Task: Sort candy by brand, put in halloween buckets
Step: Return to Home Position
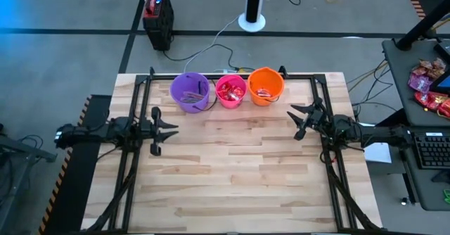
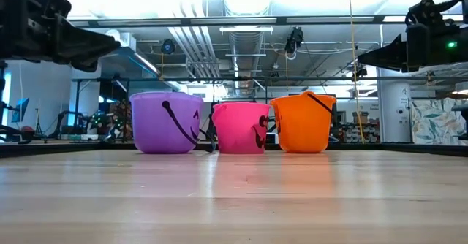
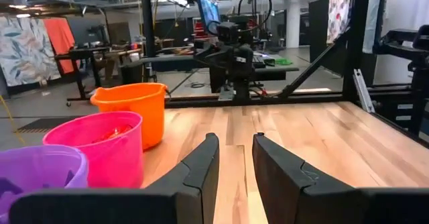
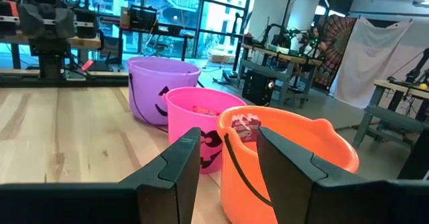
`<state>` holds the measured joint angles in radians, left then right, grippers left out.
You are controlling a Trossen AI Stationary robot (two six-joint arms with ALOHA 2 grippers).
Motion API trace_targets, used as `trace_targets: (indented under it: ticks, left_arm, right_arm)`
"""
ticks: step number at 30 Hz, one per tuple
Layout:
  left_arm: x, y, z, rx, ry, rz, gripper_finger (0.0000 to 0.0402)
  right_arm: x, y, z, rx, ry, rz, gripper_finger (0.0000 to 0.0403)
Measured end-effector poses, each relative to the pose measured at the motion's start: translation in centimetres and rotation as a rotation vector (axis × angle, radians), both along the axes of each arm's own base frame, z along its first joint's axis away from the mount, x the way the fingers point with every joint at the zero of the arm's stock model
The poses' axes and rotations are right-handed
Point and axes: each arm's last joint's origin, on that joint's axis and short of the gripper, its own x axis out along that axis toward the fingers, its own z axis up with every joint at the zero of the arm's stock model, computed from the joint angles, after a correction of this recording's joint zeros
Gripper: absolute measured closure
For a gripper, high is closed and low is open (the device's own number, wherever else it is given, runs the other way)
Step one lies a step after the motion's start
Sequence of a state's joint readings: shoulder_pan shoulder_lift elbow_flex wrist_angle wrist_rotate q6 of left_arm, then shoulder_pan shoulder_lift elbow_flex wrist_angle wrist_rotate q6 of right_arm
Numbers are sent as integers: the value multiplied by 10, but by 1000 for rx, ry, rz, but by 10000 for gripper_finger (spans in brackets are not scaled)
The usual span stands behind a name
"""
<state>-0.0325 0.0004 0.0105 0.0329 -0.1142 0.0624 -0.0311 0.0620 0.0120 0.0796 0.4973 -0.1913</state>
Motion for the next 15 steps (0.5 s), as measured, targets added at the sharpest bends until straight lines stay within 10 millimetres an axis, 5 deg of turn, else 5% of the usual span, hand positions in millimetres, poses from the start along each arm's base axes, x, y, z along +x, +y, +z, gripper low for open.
trace_targets:
  ticks: [15]
  left_arm:
    - [0,0,1,3,12,1,326]
  right_arm:
    - [0,0,0,-1,-3,0,264]
